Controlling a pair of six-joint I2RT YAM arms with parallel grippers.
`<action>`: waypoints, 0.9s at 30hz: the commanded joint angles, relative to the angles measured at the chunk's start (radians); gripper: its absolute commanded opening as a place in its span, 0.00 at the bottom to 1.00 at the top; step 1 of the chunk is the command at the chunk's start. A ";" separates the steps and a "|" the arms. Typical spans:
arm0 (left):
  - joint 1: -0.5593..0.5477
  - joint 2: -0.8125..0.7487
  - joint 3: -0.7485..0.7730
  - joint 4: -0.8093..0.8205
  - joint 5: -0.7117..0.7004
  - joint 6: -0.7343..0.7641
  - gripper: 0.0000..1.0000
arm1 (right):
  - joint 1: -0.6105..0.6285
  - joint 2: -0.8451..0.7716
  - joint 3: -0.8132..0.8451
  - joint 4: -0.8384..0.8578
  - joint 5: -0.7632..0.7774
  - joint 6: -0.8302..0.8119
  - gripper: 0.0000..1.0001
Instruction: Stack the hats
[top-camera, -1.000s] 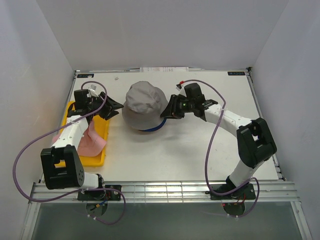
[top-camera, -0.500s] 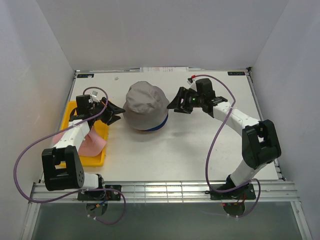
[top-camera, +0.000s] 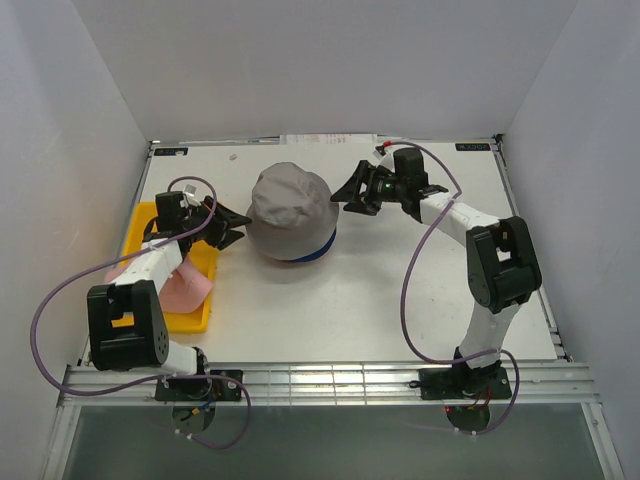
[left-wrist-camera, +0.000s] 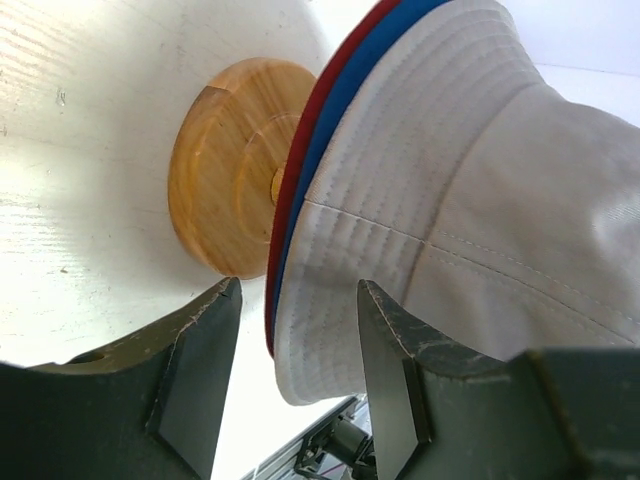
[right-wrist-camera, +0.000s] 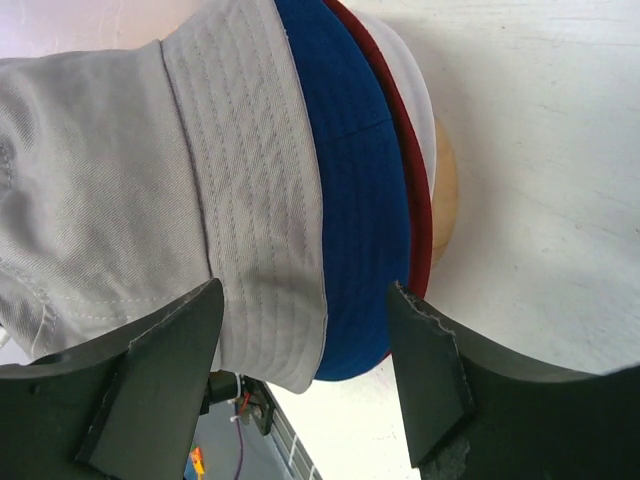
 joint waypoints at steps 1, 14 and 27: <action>-0.005 0.002 -0.008 0.047 0.010 -0.026 0.59 | 0.003 0.022 0.025 0.148 -0.065 0.082 0.72; -0.013 0.043 -0.019 0.118 0.007 -0.072 0.43 | 0.015 0.042 -0.045 0.257 -0.066 0.198 0.33; -0.019 0.092 -0.002 0.110 -0.012 -0.066 0.00 | 0.015 0.045 -0.068 0.093 0.038 0.099 0.08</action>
